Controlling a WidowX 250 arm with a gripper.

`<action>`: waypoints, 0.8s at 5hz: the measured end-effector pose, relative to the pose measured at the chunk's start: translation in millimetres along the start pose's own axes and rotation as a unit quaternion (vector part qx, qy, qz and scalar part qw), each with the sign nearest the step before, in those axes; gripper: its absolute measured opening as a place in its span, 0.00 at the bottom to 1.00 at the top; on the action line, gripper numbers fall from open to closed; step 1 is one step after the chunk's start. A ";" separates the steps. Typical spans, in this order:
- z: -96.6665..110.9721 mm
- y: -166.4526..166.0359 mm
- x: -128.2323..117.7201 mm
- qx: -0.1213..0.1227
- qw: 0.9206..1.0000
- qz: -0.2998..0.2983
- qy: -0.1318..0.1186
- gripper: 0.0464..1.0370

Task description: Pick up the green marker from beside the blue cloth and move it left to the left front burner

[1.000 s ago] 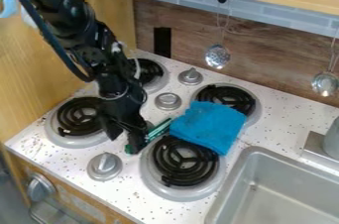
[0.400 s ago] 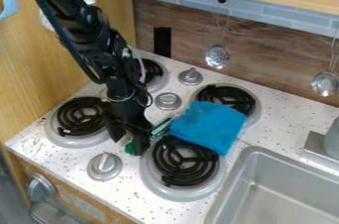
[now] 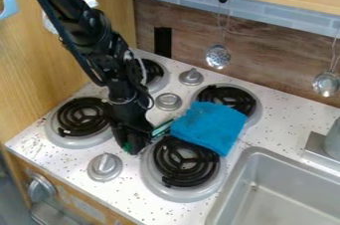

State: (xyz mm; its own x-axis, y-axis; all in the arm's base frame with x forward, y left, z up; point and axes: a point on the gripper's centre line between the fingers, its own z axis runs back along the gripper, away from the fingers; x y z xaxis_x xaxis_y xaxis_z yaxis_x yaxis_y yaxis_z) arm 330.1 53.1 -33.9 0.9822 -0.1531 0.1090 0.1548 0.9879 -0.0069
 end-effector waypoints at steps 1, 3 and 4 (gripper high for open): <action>-1.3 0.0 -0.7 0.002 1.000 0.003 -0.003 0.32; 7.3 -6.1 -5.5 -0.006 1.000 0.007 -0.014 0.31; 23.2 -8.5 0.5 -0.016 0.999 0.003 -0.039 0.31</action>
State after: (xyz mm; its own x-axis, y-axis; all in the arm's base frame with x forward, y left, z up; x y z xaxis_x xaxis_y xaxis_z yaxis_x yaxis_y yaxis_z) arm 326.8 45.1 -10.8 0.9721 -0.1442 0.1851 0.1538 0.9873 -0.0386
